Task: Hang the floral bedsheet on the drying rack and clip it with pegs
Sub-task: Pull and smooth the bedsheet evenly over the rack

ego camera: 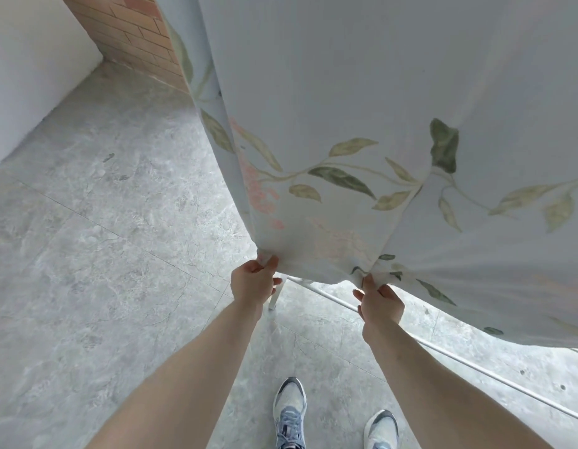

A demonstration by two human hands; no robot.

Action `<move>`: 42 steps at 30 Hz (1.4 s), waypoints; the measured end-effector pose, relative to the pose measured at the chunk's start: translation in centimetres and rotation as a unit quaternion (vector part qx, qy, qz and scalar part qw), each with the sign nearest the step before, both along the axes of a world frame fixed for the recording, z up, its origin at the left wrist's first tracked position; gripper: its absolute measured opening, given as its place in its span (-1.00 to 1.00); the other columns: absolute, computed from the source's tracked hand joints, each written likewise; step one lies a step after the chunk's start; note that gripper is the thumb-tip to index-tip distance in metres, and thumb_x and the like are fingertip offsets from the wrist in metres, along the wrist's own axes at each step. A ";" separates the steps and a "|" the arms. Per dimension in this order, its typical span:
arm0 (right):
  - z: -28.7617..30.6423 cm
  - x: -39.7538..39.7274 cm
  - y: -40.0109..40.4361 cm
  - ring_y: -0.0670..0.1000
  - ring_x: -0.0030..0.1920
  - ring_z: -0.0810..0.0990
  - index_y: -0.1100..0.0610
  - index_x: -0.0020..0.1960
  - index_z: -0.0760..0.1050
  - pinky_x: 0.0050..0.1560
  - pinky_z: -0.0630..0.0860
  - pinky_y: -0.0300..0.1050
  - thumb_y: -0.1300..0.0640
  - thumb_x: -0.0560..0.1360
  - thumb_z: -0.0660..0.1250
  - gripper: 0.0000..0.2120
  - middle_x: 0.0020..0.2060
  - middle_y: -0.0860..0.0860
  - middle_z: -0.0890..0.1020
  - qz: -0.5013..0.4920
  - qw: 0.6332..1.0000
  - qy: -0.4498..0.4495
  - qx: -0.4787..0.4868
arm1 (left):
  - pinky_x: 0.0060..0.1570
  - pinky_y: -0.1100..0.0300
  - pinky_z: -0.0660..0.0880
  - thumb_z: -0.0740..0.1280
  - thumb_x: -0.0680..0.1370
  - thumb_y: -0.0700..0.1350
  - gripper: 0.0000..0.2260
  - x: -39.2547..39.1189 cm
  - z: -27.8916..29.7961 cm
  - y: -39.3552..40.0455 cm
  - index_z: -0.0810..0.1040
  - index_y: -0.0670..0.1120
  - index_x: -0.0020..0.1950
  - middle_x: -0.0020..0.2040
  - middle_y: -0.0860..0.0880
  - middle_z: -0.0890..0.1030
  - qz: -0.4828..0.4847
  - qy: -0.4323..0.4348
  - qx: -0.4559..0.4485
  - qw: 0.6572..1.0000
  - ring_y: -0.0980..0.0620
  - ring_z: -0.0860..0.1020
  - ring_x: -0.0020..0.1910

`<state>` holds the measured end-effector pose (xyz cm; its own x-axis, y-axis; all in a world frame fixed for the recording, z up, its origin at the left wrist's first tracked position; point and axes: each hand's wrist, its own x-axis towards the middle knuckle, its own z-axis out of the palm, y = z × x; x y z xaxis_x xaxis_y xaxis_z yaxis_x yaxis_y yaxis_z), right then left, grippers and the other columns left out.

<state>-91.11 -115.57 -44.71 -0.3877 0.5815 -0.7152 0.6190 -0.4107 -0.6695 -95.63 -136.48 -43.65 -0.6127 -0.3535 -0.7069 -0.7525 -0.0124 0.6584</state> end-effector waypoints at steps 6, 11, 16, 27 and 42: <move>-4.5 0.8 0.4 -0.09 -0.30 0.73 0.08 -0.25 0.51 -0.17 0.42 -0.07 0.05 0.59 0.45 -0.73 -0.26 -0.07 0.68 -0.008 1.000 -0.030 -0.005 | 0.05 -0.14 0.66 0.49 0.55 -0.03 -0.69 -0.3 -4.8 -0.2 0.64 -0.30 0.00 -0.28 -0.03 0.66 -0.014 -0.023 -0.013 1.000 0.06 0.73 -0.30; -7.0 0.7 0.4 -0.07 -0.24 0.73 0.06 -0.25 0.53 -0.06 0.47 -0.05 0.05 0.59 0.45 -0.74 -0.25 -0.11 0.69 -0.002 0.999 -0.052 -0.007 | -0.04 -0.08 0.69 0.48 0.56 -0.06 -0.72 -0.4 -7.5 0.2 0.65 -0.30 0.01 -0.23 -0.08 0.69 -0.026 -0.037 -0.021 0.999 0.07 0.71 -0.34; -9.5 0.3 0.5 -0.06 -0.22 0.73 0.05 -0.21 0.58 -0.06 0.51 -0.04 0.07 0.60 0.44 -0.79 -0.20 -0.10 0.71 -0.002 0.998 -0.062 -0.009 | -0.05 -0.08 0.68 0.48 0.56 -0.04 -0.72 -0.8 -10.0 0.5 0.65 -0.28 -0.01 -0.27 -0.06 0.69 -0.036 -0.047 -0.031 0.998 0.07 0.70 -0.37; -9.0 0.8 1.2 0.04 -0.03 0.71 0.09 -0.06 0.53 -0.18 0.62 -0.07 -0.04 0.68 0.28 -0.75 -0.06 -0.02 0.69 0.090 0.990 -0.109 -0.027 | -0.03 -0.06 0.69 0.43 0.55 0.05 -0.70 -1.0 -10.7 -0.1 0.46 -0.03 0.19 -0.13 0.04 0.68 -0.083 -0.081 -0.063 0.991 -0.03 0.74 -0.16; 12.1 1.7 -0.1 0.11 0.24 0.59 0.01 0.43 0.36 0.26 0.50 0.02 -0.01 0.61 0.36 -0.57 0.25 -0.07 0.56 0.473 0.860 -0.062 0.182 | 0.10 -0.06 0.59 0.39 0.60 0.02 -0.62 -2.4 15.0 -5.8 0.43 0.08 0.40 0.32 0.20 0.51 -0.230 0.167 -0.203 0.937 0.10 0.68 -0.15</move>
<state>-89.43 -115.67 -32.64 -0.7444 0.2422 -0.6222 0.6364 0.5395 -0.5513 -98.07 -142.25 -28.65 -0.9292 -0.1960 -0.3132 -0.3681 0.5648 0.7386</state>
